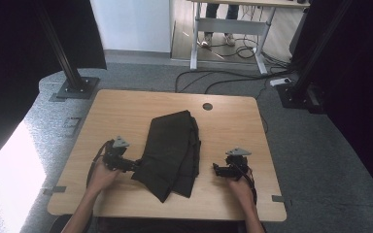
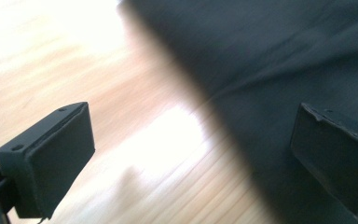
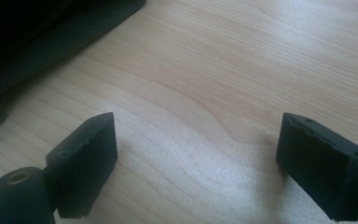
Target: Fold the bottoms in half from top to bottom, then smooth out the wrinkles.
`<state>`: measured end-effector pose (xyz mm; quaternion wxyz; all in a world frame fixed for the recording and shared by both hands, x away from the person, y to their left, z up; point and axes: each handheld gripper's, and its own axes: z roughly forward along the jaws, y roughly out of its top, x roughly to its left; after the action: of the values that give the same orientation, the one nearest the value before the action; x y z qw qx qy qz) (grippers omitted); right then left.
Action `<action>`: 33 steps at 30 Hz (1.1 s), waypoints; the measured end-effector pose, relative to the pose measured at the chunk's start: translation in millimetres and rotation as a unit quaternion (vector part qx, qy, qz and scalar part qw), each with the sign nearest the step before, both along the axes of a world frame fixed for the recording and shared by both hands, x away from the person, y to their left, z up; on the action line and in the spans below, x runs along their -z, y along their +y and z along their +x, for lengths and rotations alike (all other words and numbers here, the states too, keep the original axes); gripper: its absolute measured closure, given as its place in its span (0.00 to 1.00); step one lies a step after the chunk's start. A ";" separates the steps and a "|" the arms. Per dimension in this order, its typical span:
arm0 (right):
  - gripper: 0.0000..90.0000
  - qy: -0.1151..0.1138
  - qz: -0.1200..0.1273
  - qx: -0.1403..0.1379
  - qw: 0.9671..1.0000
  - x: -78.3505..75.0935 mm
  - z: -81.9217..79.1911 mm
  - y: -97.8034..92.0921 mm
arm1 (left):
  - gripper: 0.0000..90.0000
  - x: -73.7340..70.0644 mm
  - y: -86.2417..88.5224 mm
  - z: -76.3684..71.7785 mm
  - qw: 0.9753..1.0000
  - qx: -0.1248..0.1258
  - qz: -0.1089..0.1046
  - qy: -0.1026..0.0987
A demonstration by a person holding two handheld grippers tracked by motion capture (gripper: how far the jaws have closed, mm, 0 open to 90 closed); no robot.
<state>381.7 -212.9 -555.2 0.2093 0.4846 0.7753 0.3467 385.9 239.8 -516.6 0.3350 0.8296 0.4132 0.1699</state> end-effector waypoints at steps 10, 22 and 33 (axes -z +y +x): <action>0.14 -0.001 0.000 -0.001 1.000 0.2 -5.0 -0.5 | 0.00 31.2 29.2 0.2 1.000 -0.013 0.010 0.024; 0.14 0.000 0.002 -0.003 1.000 0.0 -5.7 -1.6 | 0.00 31.3 30.0 -0.2 1.000 -0.015 0.011 0.024; 0.15 0.005 0.018 -0.042 0.999 -17.3 -27.0 22.9 | 0.00 -9.4 10.1 57.1 1.000 -0.005 0.025 -0.006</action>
<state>354.7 -190.0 -538.0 0.1821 0.4570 0.7896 0.3669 443.1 249.9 -507.2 0.3154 0.8349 0.4107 0.1868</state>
